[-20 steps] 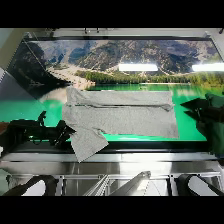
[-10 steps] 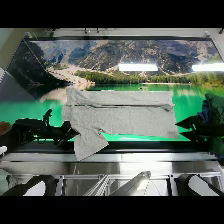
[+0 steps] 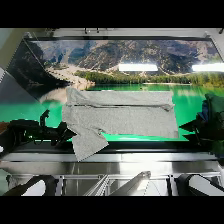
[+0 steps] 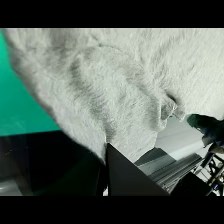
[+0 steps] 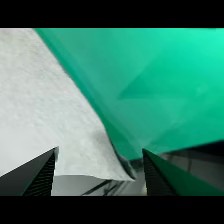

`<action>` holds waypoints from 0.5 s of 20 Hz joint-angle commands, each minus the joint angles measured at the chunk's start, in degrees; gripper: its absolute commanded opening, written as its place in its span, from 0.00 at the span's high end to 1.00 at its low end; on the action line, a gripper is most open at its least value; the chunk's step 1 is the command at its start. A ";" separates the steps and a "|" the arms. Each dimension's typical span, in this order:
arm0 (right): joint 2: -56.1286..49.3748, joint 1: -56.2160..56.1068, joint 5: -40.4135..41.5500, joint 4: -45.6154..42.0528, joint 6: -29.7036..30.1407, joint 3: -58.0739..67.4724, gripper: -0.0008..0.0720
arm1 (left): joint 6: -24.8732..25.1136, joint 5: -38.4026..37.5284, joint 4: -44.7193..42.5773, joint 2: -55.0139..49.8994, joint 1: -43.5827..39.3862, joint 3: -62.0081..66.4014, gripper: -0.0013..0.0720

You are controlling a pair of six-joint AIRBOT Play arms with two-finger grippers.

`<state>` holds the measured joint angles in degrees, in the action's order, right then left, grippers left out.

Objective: Fold the shirts.

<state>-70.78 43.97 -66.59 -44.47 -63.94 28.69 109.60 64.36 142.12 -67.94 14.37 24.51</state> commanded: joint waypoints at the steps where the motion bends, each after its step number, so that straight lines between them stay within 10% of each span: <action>1: -4.09 0.22 -0.13 3.74 5.51 -0.22 0.16 | 0.52 0.74 0.07 0.04 -0.85 0.04 0.95; 10: -8.24 -4.31 -5.60 2.95 5.68 -0.35 0.26 | 1.01 0.70 0.09 0.04 -1.62 0.04 0.95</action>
<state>-78.02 41.56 -70.37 -41.06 -58.61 28.36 110.21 64.99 142.19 -67.94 12.82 24.51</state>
